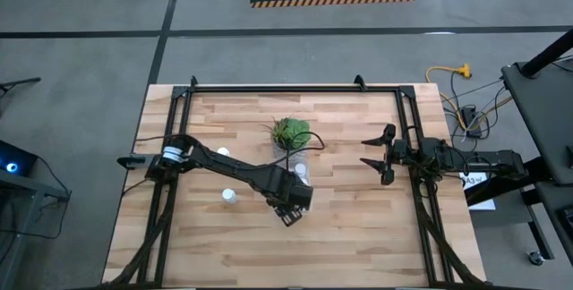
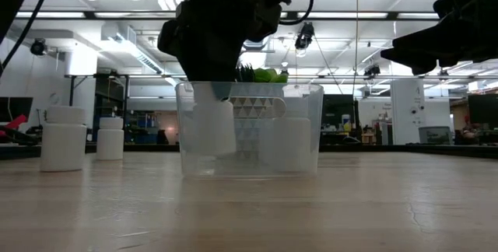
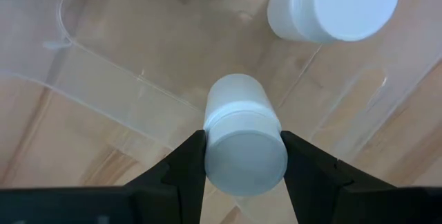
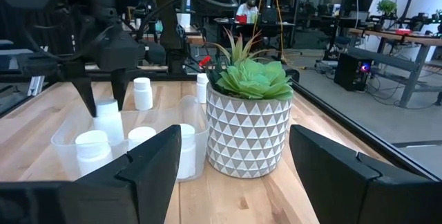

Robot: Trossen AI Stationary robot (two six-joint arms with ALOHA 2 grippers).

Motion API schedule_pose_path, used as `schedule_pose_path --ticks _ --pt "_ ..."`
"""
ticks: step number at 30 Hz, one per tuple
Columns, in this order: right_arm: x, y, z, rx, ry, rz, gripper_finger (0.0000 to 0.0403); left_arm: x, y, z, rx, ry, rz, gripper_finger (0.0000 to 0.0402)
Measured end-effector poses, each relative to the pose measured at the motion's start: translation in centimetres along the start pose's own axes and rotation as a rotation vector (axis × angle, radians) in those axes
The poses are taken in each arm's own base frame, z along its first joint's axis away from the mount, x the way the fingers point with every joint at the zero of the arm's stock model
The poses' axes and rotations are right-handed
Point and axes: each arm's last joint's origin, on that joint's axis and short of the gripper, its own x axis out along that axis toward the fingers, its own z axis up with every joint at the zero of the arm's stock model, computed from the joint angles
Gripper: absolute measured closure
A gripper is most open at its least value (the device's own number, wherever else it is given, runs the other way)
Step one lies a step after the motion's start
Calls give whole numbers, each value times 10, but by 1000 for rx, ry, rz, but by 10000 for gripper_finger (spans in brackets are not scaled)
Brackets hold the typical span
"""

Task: Pick and place pill bottles into a basket
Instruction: Put the bottom pill bottle into the bin

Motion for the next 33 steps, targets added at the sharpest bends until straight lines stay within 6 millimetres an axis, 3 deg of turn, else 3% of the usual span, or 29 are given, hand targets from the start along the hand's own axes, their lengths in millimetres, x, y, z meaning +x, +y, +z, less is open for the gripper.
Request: schedule_pose_path --ticks 7,13,22,33 --pt "0 0 0 1 0 0 142 0 -1 -1 -1 17 -12 256" --pt "0 0 0 0 0 0 142 0 -1 -1 -19 18 -11 211" --pt "0 0 0 0 0 0 142 0 -1 -1 -25 17 -13 204" --pt "0 0 0 1 0 0 142 -24 -9 5 -42 -34 -79 202"
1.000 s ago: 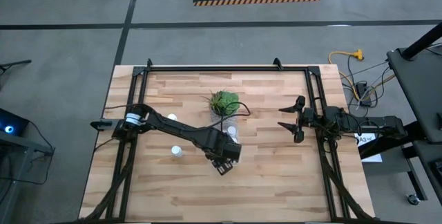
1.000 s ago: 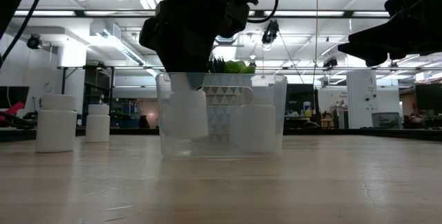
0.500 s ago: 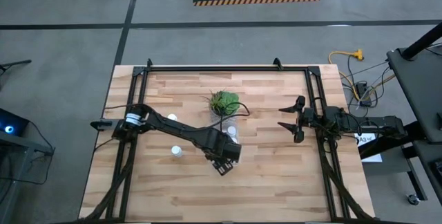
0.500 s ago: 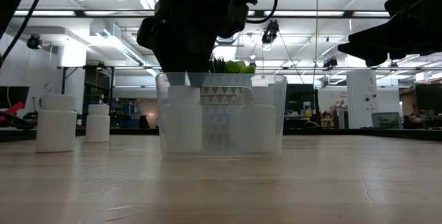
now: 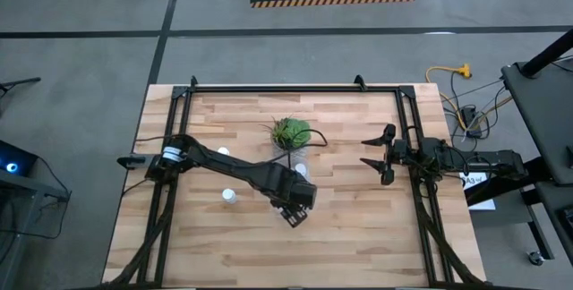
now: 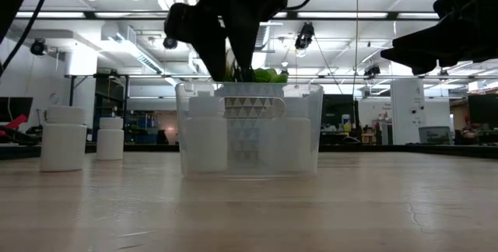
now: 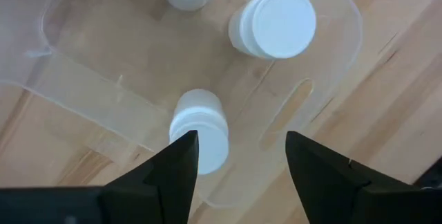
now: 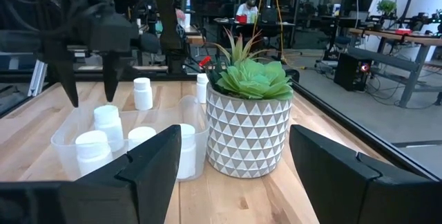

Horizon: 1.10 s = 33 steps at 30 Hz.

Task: Pick and place pill bottles into a basket
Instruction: Put the bottom pill bottle into the bin

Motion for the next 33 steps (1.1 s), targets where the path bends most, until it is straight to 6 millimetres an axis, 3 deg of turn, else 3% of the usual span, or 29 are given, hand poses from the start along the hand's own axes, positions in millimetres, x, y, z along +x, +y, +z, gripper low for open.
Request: schedule_pose_path --ticks 10,16,22,26,33 --pt "0 0 0 -1 0 0 142 -19 12 -15 -80 84 128 201" --pt "0 0 0 -2 0 0 142 -51 25 -36 -133 16 242 201" --pt "0 0 0 0 -1 0 142 -84 39 -50 -205 -78 201 201" --pt "0 0 0 0 -1 0 142 -86 51 -58 -225 -75 221 201" --pt "0 0 0 -1 0 0 142 -63 65 -73 -265 30 291 201"
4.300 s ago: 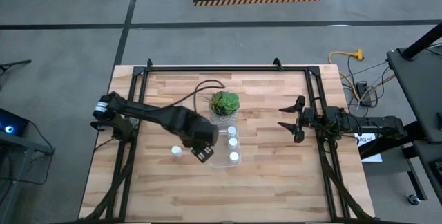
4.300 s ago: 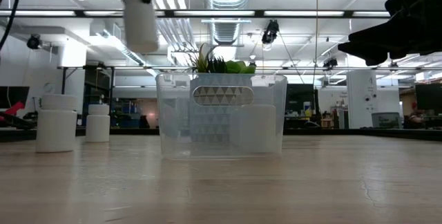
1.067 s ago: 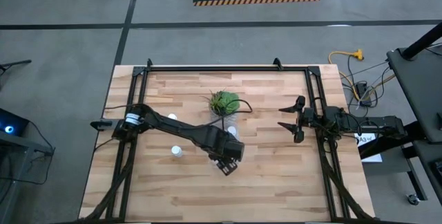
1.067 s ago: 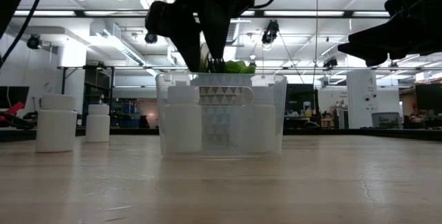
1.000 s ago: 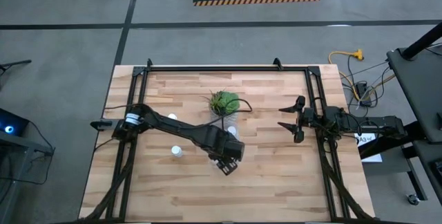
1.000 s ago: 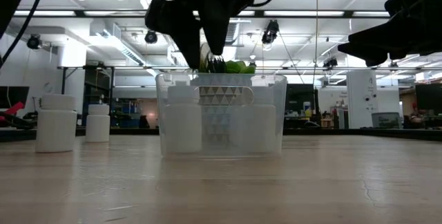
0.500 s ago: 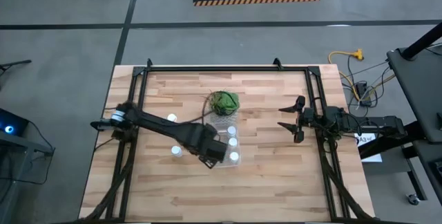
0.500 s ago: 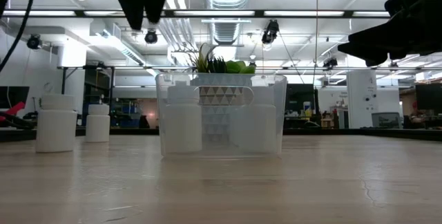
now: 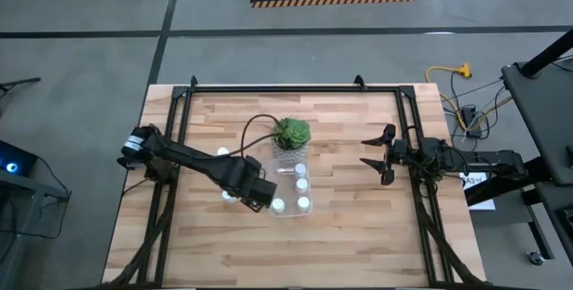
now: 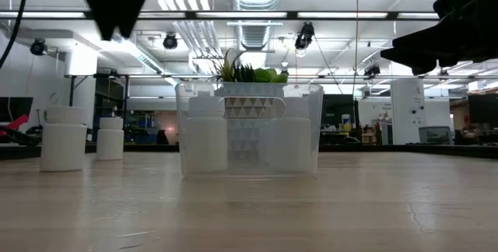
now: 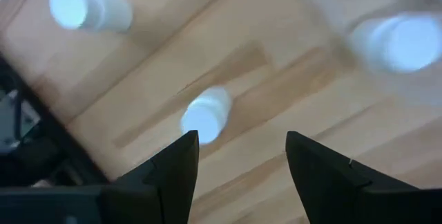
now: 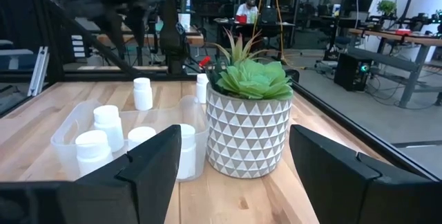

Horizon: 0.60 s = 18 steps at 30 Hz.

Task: Pick and place pill bottles into a basket
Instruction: Put the bottom pill bottle into the bin

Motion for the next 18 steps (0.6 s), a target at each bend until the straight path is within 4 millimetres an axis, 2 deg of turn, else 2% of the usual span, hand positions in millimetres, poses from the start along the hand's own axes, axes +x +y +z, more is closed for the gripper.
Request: schedule_pose_path --ticks 4,10,18 --pt "0 0 0 0 0 0 142 10 3 -11 27 32 24 201" --pt "0 0 0 0 1 0 142 13 11 -23 50 15 -24 196" --pt "0 0 0 0 1 0 142 25 35 -35 49 24 -13 148"
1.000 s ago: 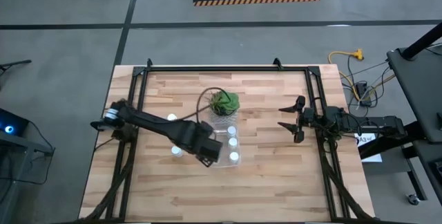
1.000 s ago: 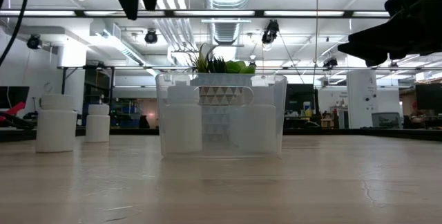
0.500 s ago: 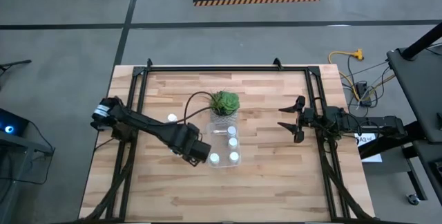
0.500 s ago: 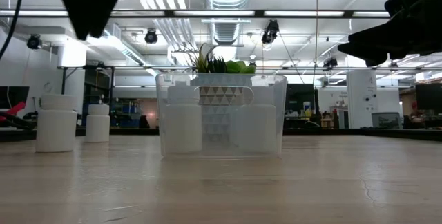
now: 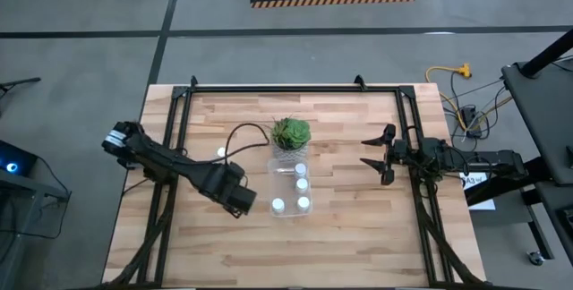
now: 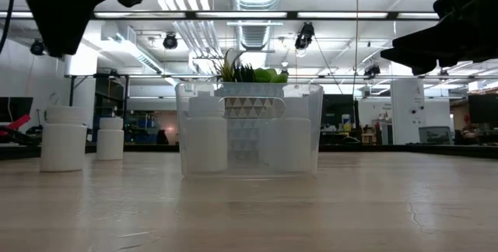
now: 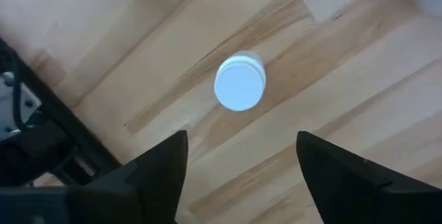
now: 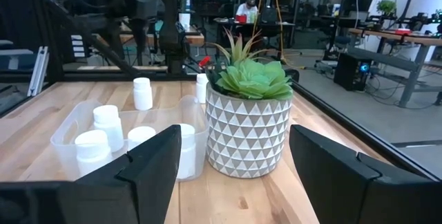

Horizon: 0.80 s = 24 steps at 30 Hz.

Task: Pick and place pill bottles into a basket
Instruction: Put the bottom pill bottle into the bin

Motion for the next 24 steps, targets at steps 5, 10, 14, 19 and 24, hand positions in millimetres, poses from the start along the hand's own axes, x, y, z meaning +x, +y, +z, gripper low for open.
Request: schedule_pose_path --ticks 5,10,14,19,24 --pt "0 0 0 0 0 0 142 3 11 -6 33 -27 -102 113" --pt "0 0 0 0 0 0 142 7 21 -9 61 -40 -142 100" --pt "0 0 0 0 0 1 142 17 26 -10 88 -37 -130 100" --pt "0 0 0 0 0 0 142 26 23 -10 135 -36 -120 100" --pt "0 0 0 1 0 0 142 35 14 -9 140 -40 -180 100"
